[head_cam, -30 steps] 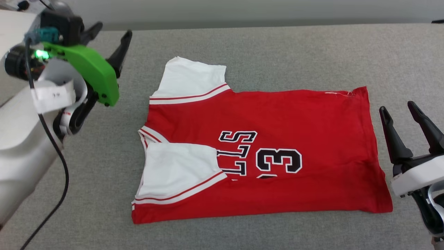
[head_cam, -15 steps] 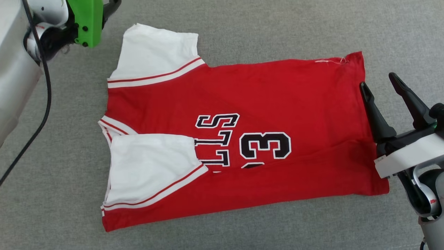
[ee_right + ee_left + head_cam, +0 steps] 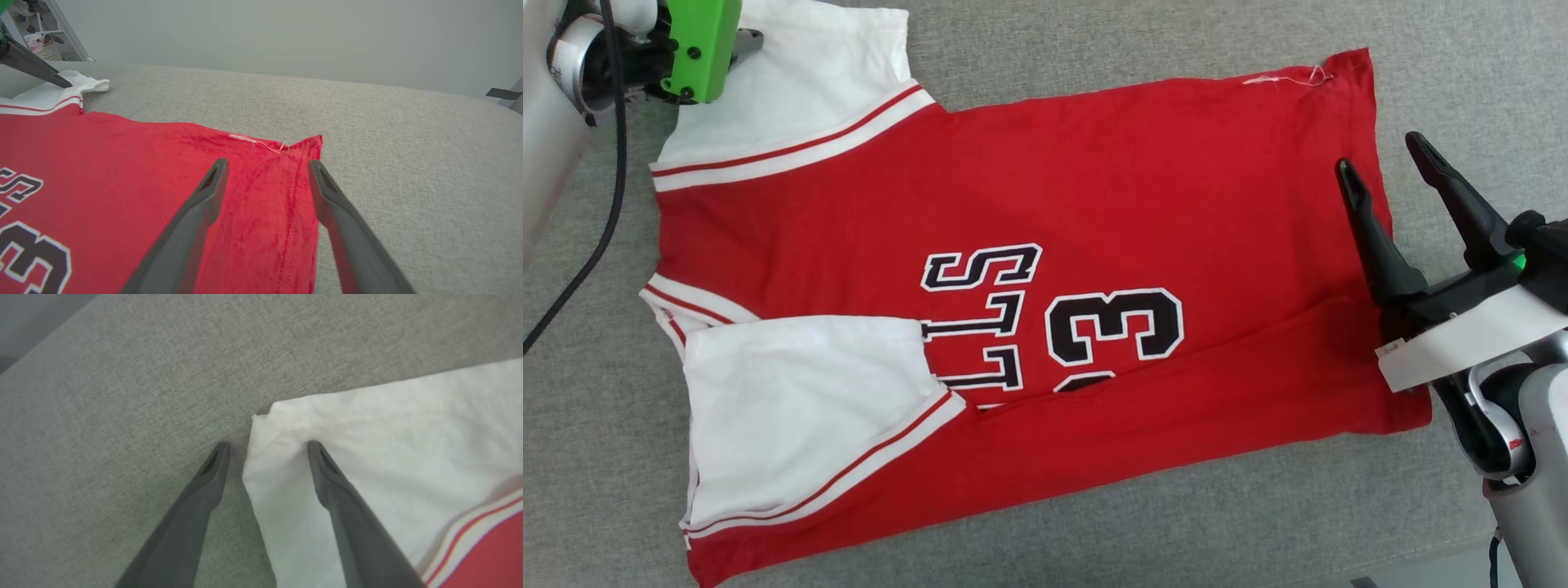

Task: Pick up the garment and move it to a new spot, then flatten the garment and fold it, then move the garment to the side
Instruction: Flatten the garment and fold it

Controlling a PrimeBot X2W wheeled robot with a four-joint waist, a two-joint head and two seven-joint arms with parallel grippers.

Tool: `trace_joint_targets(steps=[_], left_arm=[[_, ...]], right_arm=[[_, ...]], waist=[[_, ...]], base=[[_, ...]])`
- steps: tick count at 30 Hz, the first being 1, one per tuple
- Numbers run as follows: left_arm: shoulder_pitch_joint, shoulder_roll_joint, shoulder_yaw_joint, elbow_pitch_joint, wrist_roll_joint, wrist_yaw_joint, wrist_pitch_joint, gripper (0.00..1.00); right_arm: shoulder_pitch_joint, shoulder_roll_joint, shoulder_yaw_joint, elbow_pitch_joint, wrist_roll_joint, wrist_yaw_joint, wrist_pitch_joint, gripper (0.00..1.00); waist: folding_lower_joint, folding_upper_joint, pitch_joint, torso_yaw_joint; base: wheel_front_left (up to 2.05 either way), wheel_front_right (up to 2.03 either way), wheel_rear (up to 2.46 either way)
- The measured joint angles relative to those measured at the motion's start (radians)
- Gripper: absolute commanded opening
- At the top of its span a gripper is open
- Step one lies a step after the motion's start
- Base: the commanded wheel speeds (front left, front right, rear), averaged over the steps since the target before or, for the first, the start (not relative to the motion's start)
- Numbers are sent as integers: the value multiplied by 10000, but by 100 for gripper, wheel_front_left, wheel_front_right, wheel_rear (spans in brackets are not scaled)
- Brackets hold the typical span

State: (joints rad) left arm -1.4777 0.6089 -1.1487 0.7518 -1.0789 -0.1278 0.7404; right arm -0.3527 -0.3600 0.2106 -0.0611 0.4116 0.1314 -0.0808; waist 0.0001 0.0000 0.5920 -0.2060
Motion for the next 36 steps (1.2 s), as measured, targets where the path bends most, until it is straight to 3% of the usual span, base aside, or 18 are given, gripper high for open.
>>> trace_joint_targets(steps=[5, 6, 7, 14, 18, 25, 31, 36], left_arm=[[-280, 261, -265, -54, -23, -2, 479, 97], [-314, 309, -278, -113, -54, -2, 523, 12], [-314, 334, -295, -153, -98, -2, 525, 0], [-136, 293, -598, -395, -123, -10, -173, 0], [197, 276, -788, -890, -107, -10, -1250, 0], [495, 130, -951, -1687, -117, -10, -2132, 0], [595, -46, -1055, -2104, -2, -10, -2792, 0], [603, -167, -1074, -2330, 299, -10, -3204, 0]], right_arm=[[-27, -46, 94, 217, 151, 0, -190, 100], [-27, -81, 86, 247, 190, 0, -211, 100], [-27, -107, 69, 268, 224, 0, -221, 100], [-209, -314, -184, 334, 389, 0, -291, 100], [-538, -871, -546, 376, 721, 0, 268, 100], [-1409, -2253, -299, 725, 1822, 0, 2266, 100], [-2590, -3478, 903, 1369, 3118, 0, 5271, 100], [-3591, -3829, 1749, 2065, 3768, 0, 7287, 100]], waist=[[-1, 0, 250, -256], [-1, 0, 269, -275], [-1, 0, 268, -275], [-1, 0, -23, -125], [-1, 0, -501, 163], [-1, 0, -982, 755], [-1, 0, -1233, 1254], [-1, 0, -1273, 1563]], base=[[0, 0, 0], [0, 0, 0], [0, 0, 0], [0, 0, 0], [0, 0, 0], [0, 0, 0], [0, 0, 0], [0, 0, 0]])
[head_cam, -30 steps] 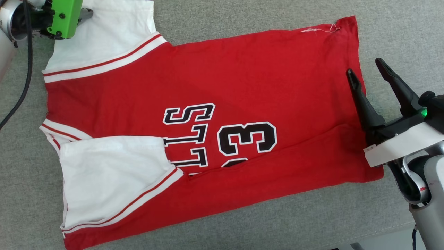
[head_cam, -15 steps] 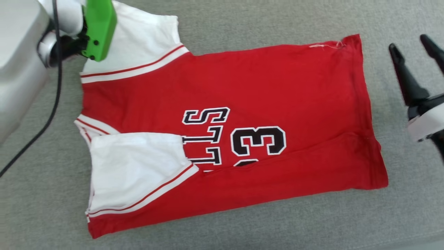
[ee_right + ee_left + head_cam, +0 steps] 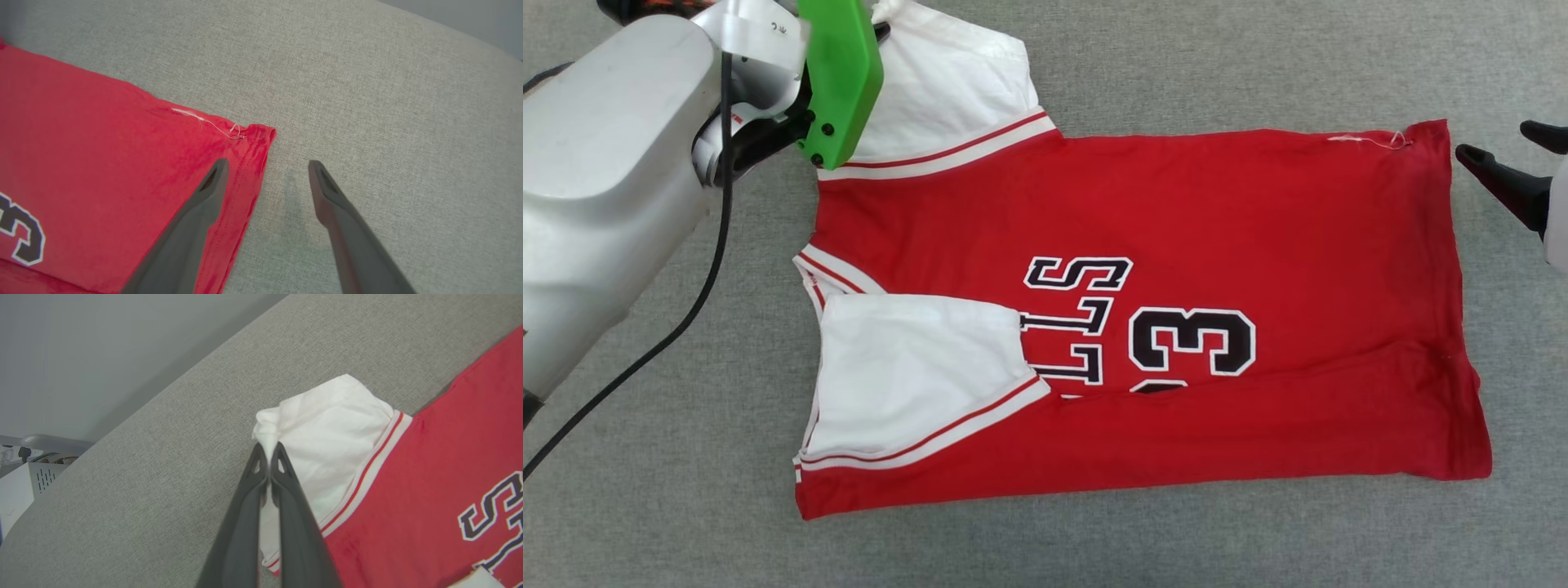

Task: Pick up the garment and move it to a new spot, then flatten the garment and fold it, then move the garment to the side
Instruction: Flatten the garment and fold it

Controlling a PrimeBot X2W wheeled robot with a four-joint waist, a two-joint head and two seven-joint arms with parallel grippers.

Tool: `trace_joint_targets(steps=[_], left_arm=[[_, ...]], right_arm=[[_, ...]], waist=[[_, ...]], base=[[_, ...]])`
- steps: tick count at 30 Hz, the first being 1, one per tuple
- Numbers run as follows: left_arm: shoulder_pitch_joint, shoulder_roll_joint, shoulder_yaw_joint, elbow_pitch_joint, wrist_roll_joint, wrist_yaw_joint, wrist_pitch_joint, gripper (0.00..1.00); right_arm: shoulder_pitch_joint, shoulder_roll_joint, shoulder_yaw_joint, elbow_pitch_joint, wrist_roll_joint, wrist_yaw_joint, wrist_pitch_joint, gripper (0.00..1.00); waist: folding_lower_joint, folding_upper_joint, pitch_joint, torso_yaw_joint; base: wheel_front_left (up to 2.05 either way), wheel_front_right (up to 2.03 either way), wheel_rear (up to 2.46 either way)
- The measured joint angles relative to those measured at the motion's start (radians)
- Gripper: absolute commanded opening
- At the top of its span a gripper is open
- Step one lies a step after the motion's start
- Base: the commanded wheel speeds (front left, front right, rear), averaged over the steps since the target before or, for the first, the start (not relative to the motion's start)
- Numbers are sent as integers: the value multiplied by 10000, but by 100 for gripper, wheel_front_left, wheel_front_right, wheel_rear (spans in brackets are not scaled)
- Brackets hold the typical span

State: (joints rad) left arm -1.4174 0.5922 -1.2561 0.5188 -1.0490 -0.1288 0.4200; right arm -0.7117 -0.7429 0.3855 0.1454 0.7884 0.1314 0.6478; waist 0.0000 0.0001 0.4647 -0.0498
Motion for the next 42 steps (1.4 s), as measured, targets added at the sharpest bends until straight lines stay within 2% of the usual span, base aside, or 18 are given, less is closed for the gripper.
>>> trace_joint_targets(steps=[3, 5, 12, 19, 20, 21, 22, 26, 27, 32, 36, 42], left_arm=[[-8, -119, -6, -232, 153, 0, -326, 0], [-26, -182, -6, -332, 205, 0, -418, 0], [-180, -299, -6, -640, 332, 0, -665, 0], [-197, -339, -4, -646, 362, 0, -917, 0], [-194, -339, -4, -616, 362, 0, -940, 0], [-191, -337, -6, -581, 362, 0, -955, 0], [-187, -336, -4, -548, 362, 0, -993, 0], [-97, -337, -12, -422, 360, 0, -1135, 0], [116, -324, -23, -368, 347, 0, -1315, 0], [697, -224, -36, -456, 270, 0, -1661, 0], [1301, 40, -50, -748, 230, 42, -1996, 0], [2328, 541, -73, -1438, 150, 343, -2374, 0]], right_arm=[[-927, 61, 709, 779, -69, 0, 972, 100], [-1192, 182, 886, 1127, -130, 0, 1120, 100], [-1820, 629, 1484, 2522, -447, 0, 1174, 100], [-1954, 439, 2128, 2909, -151, -12, 1012, 100], [-1978, 424, 2196, 2951, -65, -12, 957, 80], [-2006, 414, 2266, 2980, 10, -13, 872, 23], [-2017, 410, 2320, 3012, 52, -13, 761, 0], [-2043, 499, 2564, 3152, 230, -12, -12, 0], [-1994, 564, 2692, 3162, 364, -12, -773, 0], [-1471, 439, 3009, 2991, 548, -6, -1835, 0], [-971, 102, 3137, 2759, 619, -4, -2600, 0], [-181, -104, 3204, 2403, 617, -4, -3695, 0]], waist=[[0, 0, 129, 257], [0, 0, 217, 341], [1, 0, 612, 627], [-1, 0, 825, 842], [-1, -1, 812, 841], [-1, 0, 789, 833], [-1, -1, 767, 824], [-1, -1, 574, 788], [-1, 0, 338, 767], [-1, 0, -188, 741], [-1, 0, -637, 736], [-1, 0, -1286, 736]], base=[[0, 0, 0], [0, 0, 0], [0, 0, 0], [0, 0, 0], [0, 0, 0], [0, 0, 0], [0, 0, 0], [0, 0, 0], [0, 0, 0], [0, 0, 0], [0, 0, 0], [0, 0, 0]])
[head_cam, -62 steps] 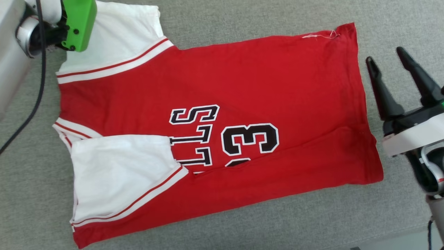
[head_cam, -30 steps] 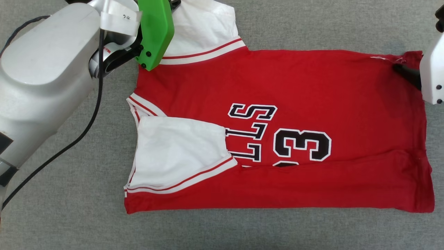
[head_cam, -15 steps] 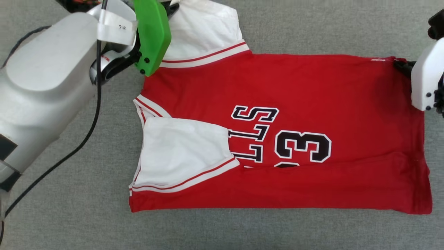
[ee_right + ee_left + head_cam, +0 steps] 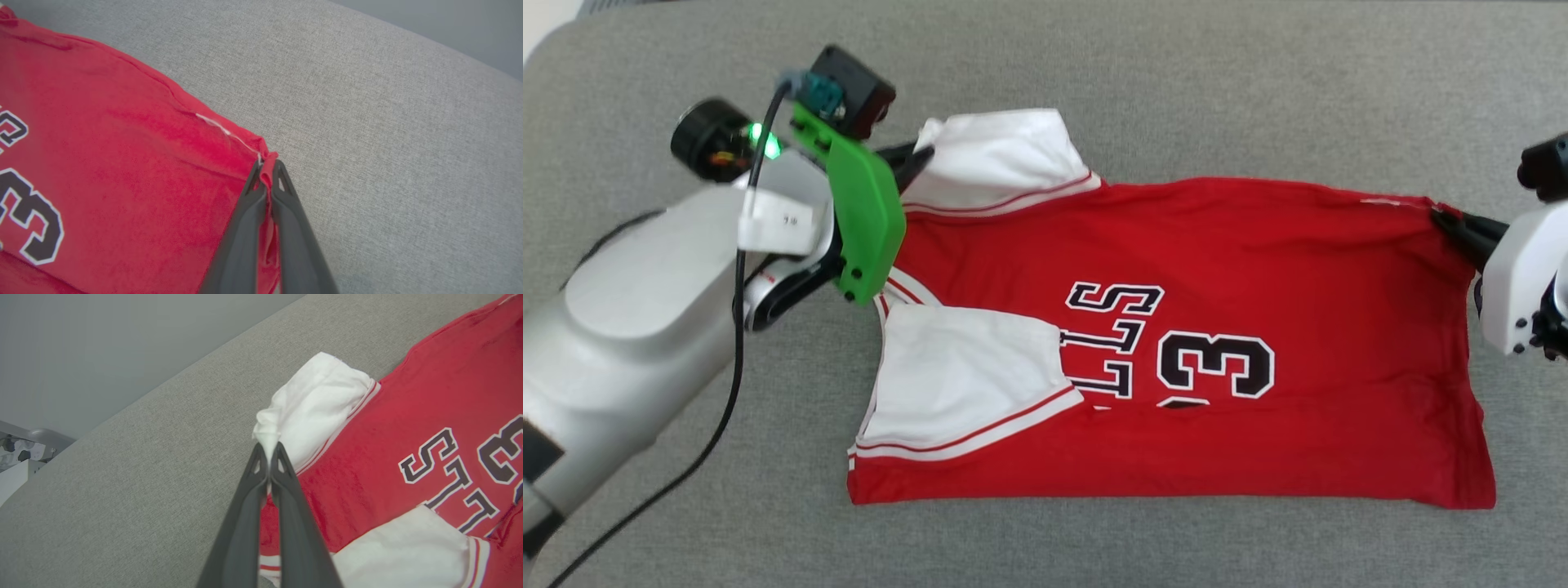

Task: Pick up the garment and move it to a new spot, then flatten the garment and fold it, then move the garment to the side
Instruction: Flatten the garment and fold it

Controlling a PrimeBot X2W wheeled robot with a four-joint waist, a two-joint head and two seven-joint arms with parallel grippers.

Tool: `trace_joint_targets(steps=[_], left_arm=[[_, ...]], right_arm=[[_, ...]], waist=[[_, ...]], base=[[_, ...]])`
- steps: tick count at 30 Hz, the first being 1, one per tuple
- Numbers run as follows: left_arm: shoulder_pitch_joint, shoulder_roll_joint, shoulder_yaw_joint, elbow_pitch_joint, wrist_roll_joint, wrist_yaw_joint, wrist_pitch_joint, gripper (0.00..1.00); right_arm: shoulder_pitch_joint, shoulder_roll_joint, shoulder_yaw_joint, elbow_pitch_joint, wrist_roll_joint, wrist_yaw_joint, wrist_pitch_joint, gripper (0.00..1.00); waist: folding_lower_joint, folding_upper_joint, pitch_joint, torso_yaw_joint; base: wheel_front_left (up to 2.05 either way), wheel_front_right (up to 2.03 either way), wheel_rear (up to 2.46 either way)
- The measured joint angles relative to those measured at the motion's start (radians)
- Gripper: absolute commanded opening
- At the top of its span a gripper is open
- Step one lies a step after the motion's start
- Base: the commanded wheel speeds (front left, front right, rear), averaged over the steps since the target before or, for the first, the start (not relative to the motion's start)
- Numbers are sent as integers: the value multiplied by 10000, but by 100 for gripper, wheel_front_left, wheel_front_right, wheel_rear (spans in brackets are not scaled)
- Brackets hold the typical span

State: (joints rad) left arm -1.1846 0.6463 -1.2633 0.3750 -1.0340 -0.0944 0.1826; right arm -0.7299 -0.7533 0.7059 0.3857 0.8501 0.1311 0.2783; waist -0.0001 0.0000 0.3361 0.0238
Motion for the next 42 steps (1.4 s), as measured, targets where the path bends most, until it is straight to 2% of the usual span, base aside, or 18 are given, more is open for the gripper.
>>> trace_joint_targets(steps=[10, 18, 26, 33, 34, 35, 36, 39, 42], left_arm=[[2270, 849, -88, -1540, -163, 909, -380, 0], [4100, 1085, -138, -2387, -387, 1609, -688, 0], [5238, 1312, -155, -2598, -593, 1835, -769, 0], [5707, 966, -132, -1996, -792, 1870, -1103, 0], [5734, 865, -130, -1847, -800, 1868, -1181, 0], [5743, 784, -123, -1691, -798, 1868, -1279, 35], [5745, 725, -96, -1567, -767, 1875, -1417, 100], [5804, 589, 132, -1292, -748, 1992, -2059, 100], [5917, 568, 372, -1233, -623, 2328, -2771, 100]], right_arm=[[1801, -307, -173, -614, -2, 0, -1001, 0], [3616, -416, -876, -1210, 0, 2, -1429, 0], [5216, -284, -1816, -1804, -107, 2, -1365, 0], [6018, 456, -2286, -1755, -255, 2, -865, 0], [6049, 552, -2326, -1680, -293, 2, -842, 4], [6055, 639, -2382, -1620, -311, 2, -830, 41], [6055, 711, -2452, -1592, -322, 2, -832, 100], [6065, 897, -2700, -1655, -316, 2, -863, 100], [6155, 915, -3055, -1908, -180, 2, -932, 100]], waist=[[0, 0, -1070, 32], [0, 0, -1721, 147], [0, 0, -1900, 227], [0, 0, -1616, 179], [0, 0, -1574, 173], [0, 0, -1543, 165], [0, 0, -1529, 158], [0, 0, -1595, 150], [0, 0, -1754, 155]], base=[[0, 0, 0], [0, 0, 0], [0, 0, 0], [0, 0, 0], [0, 0, 0], [0, 0, 0], [0, 0, 0], [0, 0, 0], [0, 0, 0]])
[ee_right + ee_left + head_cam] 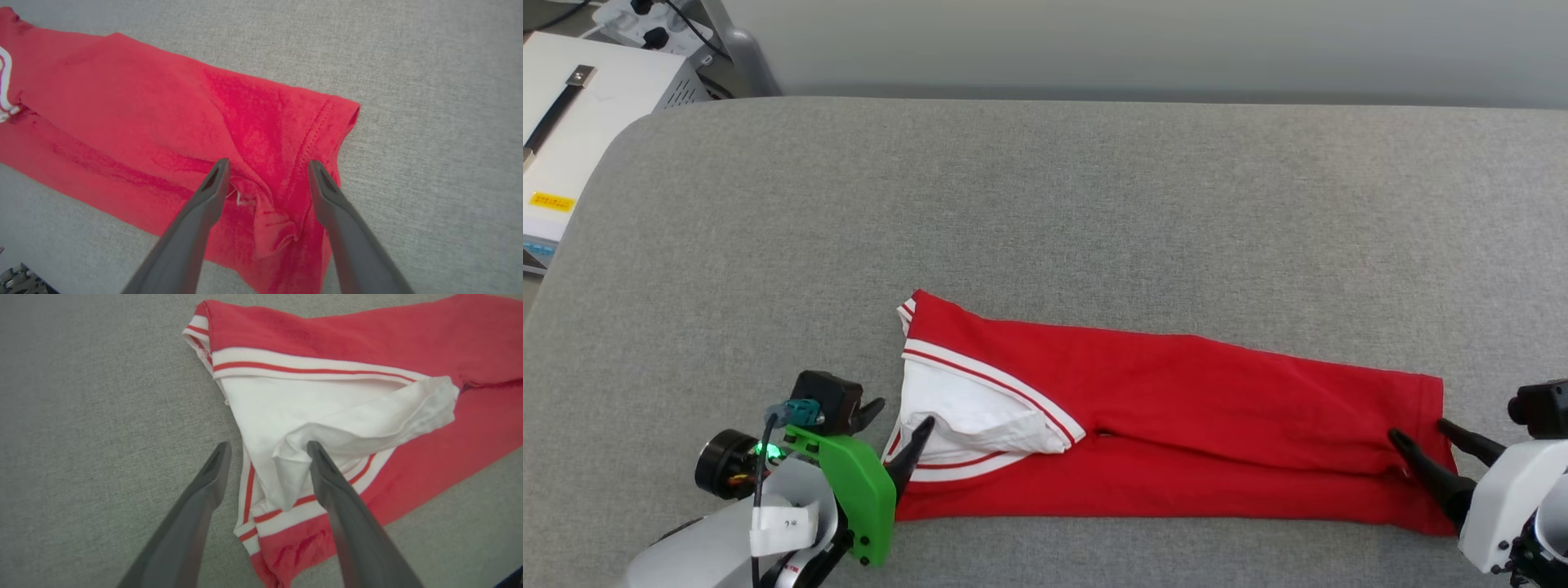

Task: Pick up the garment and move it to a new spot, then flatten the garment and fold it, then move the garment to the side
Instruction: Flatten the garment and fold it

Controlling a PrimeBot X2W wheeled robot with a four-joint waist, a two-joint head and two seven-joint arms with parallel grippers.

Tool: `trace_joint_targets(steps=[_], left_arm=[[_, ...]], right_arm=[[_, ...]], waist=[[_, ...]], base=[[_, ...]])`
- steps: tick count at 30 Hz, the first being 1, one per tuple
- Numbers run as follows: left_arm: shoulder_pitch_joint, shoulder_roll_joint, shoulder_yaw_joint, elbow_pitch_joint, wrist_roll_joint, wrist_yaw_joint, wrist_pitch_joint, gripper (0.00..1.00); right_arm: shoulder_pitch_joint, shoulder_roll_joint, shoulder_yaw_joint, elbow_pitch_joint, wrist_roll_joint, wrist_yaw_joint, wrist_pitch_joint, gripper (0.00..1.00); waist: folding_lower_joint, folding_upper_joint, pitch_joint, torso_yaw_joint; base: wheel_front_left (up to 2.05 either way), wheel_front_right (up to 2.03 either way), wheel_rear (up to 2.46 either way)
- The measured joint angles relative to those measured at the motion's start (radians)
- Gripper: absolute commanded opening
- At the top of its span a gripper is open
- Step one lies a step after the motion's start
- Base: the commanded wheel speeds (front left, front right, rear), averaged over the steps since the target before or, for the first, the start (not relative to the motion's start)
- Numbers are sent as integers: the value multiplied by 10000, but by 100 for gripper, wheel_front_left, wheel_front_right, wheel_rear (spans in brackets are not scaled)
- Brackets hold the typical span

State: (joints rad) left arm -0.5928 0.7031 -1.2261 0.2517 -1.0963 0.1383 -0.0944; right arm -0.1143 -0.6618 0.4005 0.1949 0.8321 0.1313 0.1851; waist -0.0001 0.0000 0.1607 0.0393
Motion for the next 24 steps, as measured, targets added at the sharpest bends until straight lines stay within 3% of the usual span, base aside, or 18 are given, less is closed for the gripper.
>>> trace_joint_targets(steps=[9, 14, 19, 24], left_arm=[[312, 23, 1386, -443, 815, 1641, -1578, 100], [981, -280, 3475, -1302, 2249, 2429, -1615, 100], [2092, -899, 5160, -1779, 3931, 2702, -1615, 100], [3042, -1749, 6374, -1971, 5225, 2698, -1616, 100]], right_arm=[[505, -493, -1616, -1034, 815, 0, 360, 100], [718, -686, -2230, -928, 1643, 0, 1708, 100], [712, -706, -2320, -456, 2044, -2, 2851, 100], [453, -391, -2142, 134, 2086, -2, 3256, 100]], waist=[[0, 0, -403, 111], [0, 0, -313, 181], [0, 0, -96, 254], [0, 0, 117, 400]], base=[[0, 0, 0], [0, 0, 0], [0, 0, 0], [0, 0, 0]])
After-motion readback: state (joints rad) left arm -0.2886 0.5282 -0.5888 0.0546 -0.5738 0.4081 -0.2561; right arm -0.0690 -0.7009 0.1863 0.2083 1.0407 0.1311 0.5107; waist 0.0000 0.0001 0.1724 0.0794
